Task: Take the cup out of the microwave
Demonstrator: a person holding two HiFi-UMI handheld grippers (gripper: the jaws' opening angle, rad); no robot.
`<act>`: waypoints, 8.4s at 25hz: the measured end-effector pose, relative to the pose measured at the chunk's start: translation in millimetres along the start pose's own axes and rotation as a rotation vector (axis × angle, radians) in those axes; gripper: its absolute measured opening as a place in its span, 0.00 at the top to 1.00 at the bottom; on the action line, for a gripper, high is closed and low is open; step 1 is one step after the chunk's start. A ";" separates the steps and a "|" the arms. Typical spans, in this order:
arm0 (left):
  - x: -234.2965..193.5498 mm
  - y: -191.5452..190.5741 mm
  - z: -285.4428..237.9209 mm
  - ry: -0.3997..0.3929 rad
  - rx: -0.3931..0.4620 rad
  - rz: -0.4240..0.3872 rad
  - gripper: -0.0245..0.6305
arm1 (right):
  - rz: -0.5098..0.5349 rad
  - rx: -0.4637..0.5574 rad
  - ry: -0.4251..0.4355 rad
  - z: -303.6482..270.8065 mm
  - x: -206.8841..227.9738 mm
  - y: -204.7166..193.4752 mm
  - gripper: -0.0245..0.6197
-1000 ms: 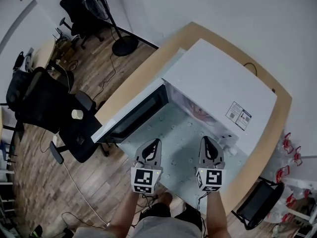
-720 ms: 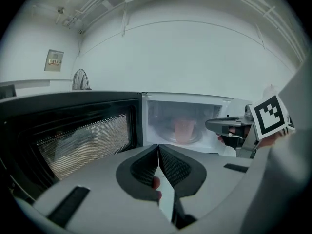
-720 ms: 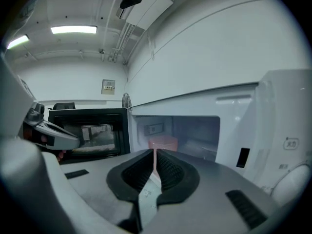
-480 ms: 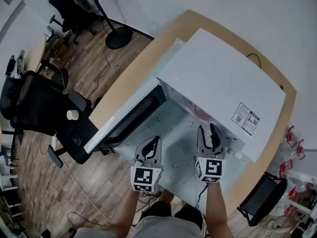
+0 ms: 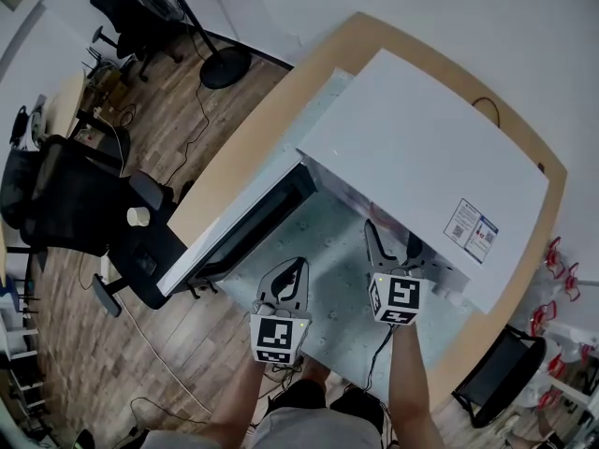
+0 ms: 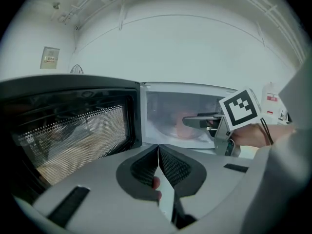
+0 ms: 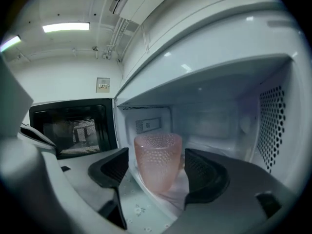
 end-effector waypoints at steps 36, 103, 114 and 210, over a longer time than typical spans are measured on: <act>1.8 -0.2 37.8 0.046 0.039 0.004 0.93 | 0.017 0.058 0.085 23.3 -19.5 25.4 0.44; 259.0 -73.8 144.1 -0.248 0.080 -0.154 0.93 | -0.001 0.085 -0.173 379.8 63.8 -73.6 0.44; 273.1 -108.6 107.0 -0.283 0.000 -0.168 0.93 | -0.047 0.022 -0.189 364.3 78.1 -129.1 0.44; 261.1 -19.5 282.1 -0.086 0.289 -0.133 0.93 | 0.074 0.203 0.042 451.9 3.8 17.5 0.93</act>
Point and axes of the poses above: the fingertips, and each gripper's own axes: z backward along the fingers, x to its right, y out of its top, the point moved 2 cm from there along z, backward along the fingers, and after that the axes turned 8 degrees about z, right-handed, at the moved point
